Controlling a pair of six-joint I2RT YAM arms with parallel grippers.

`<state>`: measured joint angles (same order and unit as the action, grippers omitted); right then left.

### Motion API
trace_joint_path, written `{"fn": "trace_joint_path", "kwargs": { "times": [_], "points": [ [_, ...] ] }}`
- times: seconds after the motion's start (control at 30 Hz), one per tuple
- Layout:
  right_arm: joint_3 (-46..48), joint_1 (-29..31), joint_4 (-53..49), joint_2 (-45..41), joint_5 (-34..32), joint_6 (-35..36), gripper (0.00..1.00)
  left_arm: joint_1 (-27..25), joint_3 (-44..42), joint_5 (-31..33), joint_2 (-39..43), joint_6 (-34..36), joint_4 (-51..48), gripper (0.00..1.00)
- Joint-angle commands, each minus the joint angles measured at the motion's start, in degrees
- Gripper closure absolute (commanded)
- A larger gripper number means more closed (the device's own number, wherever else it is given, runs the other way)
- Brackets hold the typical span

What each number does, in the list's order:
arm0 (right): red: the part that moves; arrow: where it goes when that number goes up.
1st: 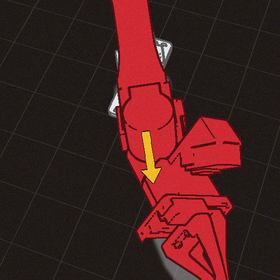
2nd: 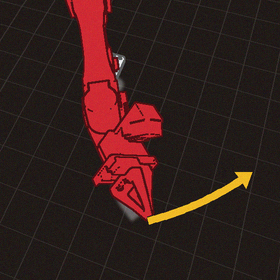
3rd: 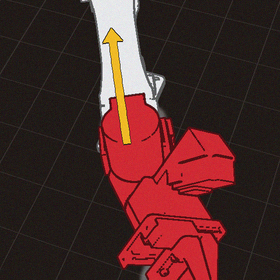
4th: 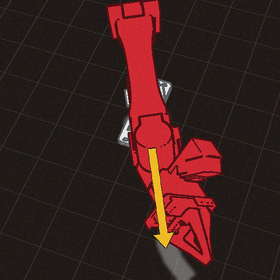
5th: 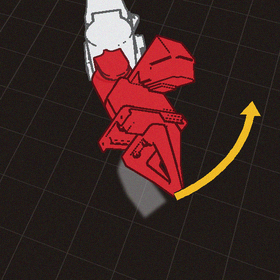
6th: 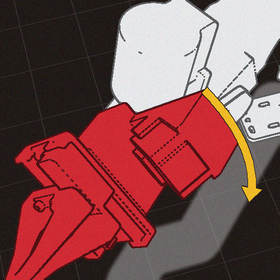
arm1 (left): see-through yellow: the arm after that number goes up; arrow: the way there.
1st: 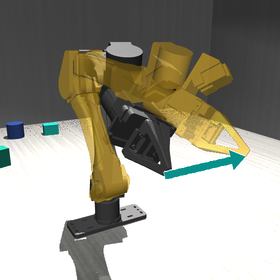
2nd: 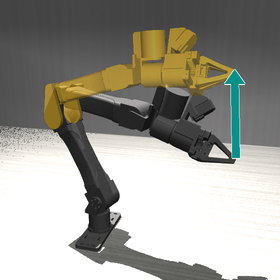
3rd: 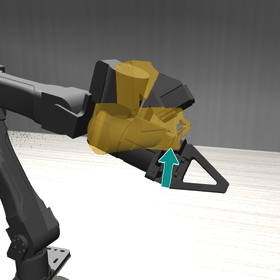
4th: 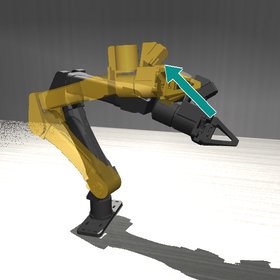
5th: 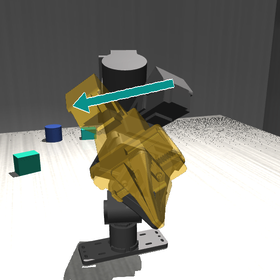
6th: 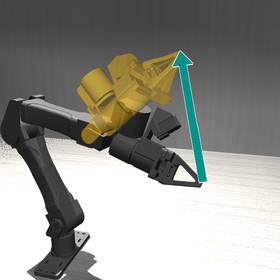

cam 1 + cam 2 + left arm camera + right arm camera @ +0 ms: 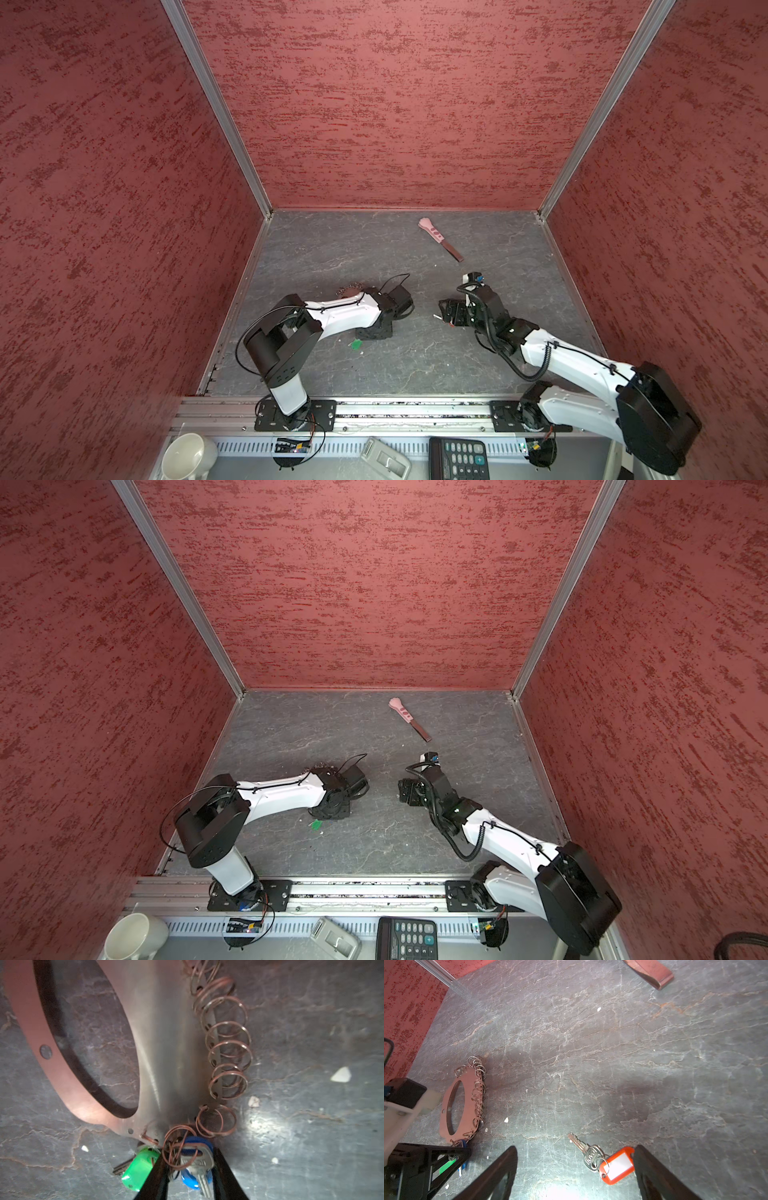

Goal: Put the keys on the keyring

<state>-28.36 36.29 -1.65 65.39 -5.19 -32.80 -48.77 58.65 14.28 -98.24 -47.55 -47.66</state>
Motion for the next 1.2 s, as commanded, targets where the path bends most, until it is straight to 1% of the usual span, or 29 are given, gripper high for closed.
{"fn": "trace_joint_path", "kwargs": {
  "times": [0.0,0.1,0.2,0.33,0.53,0.57,0.67,0.77,0.83,0.93,0.97,1.1,1.17],
  "points": [
    [-2.1,0.3,0.0,0.3,-0.6,-1.3,0.11,-1.0,3.4,-0.2,-1.9,4.0,4.1,0.69],
    [-1.9,0.3,-0.7,0.1,-1.2,-1.3,0.11,-1.5,4.9,-0.5,-2.2,5.7,5.2,0.71],
    [-2.0,0.3,-1.3,0.1,-1.5,-1.3,0.10,-1.5,4.0,-0.4,-0.7,5.9,5.8,0.71],
    [-2.0,0.2,-1.3,0.2,-1.7,-1.4,0.10,-1.0,-0.1,0.1,3.4,3.9,5.9,0.73],
    [-3.3,0.3,-0.2,2.7,-1.0,-1.4,0.08,0.2,-8.1,-1.0,9.5,-0.6,7.8,0.76],
    [-3.6,0.3,-0.1,3.3,-0.7,-1.4,0.06,0.7,-9.2,-1.1,10.5,-1.3,8.1,0.75],
    [-4.2,0.3,-0.1,4.2,-0.4,-1.5,0.05,1.9,-12.2,-2.7,13.8,-2.5,10.3,0.71],
    [-4.2,0.3,-0.1,4.1,-0.3,-1.6,0.05,3.6,-13.5,-3.7,16.1,-2.9,11.2,0.70],
    [-4.1,0.3,-0.1,3.7,-0.3,-1.7,0.05,3.6,-12.8,-3.3,17.4,-1.4,11.5,0.68],
    [-4.1,0.2,0.0,3.3,-0.4,-1.9,0.05,2.8,-9.2,-2.2,17.6,1.6,11.1,0.59],
    [-4.0,0.3,0.1,3.3,-0.4,-1.9,0.05,2.8,-7.3,-2.1,16.6,2.6,10.3,0.56],
    [-3.7,0.3,0.3,3.5,-0.4,-2.0,0.05,2.8,0.3,-0.1,9.5,4.5,5.8,0.50],
    [-3.5,0.3,0.1,3.3,-0.5,-2.1,0.05,2.9,4.0,1.3,4.8,4.0,2.2,0.49]
  ]
}}
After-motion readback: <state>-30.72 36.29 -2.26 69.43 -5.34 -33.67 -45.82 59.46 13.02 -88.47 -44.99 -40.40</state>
